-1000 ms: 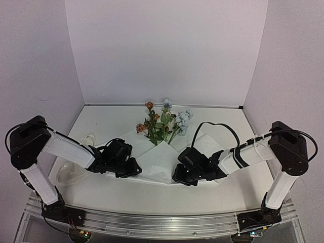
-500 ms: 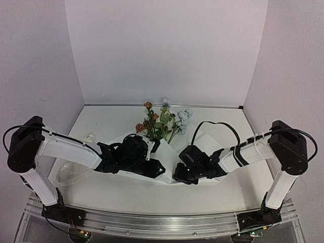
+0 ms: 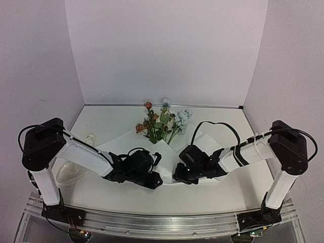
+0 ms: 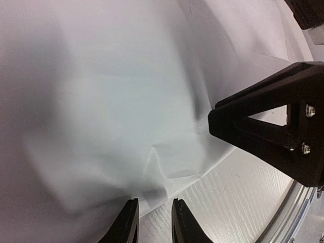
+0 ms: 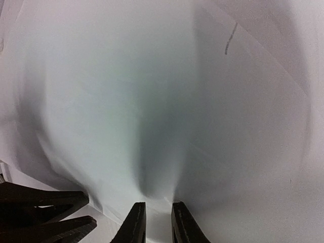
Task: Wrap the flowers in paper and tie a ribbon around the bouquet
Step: Press the fold line on the 1/4-folded wrapping paper.
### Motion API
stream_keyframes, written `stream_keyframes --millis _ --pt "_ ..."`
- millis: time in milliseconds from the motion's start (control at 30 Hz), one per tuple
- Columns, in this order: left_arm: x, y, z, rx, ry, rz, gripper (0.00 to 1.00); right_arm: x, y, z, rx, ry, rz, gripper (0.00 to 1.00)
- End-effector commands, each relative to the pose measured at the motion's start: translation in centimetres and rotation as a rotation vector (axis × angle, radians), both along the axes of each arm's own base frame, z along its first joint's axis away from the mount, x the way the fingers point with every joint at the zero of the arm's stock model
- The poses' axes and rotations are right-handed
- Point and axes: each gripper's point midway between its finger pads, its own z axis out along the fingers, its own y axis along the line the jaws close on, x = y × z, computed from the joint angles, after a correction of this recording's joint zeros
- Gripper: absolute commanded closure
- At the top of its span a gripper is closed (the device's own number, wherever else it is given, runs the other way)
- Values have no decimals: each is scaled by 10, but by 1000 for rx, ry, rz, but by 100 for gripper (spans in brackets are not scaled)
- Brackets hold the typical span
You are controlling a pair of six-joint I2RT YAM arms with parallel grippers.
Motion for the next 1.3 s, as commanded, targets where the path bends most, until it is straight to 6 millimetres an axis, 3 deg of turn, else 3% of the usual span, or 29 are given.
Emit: stream_keyframes --millis 0,167,300,467,733,900,1067,1267 --pt "12 16 4 8 -18 104 75 -17 -35 -27 -138 65 -3 79" --pt "18 41 -7 31 19 185 75 -20 -41 -33 -157 70 -1 79" --pt "23 66 -5 15 40 259 75 -22 -45 -36 -169 72 1 79" --pt "18 100 -12 51 57 331 75 -24 -50 -38 -181 70 5 79" --pt "7 188 -37 154 113 571 75 -25 -58 -40 -194 71 8 79" --pt "17 233 -26 129 96 771 71 -26 -65 -41 -198 76 12 79" --pt "24 253 -25 75 136 874 70 -26 -65 -39 -194 75 21 79" --pt "24 250 -24 44 161 874 71 -27 -67 -37 -186 74 36 78"
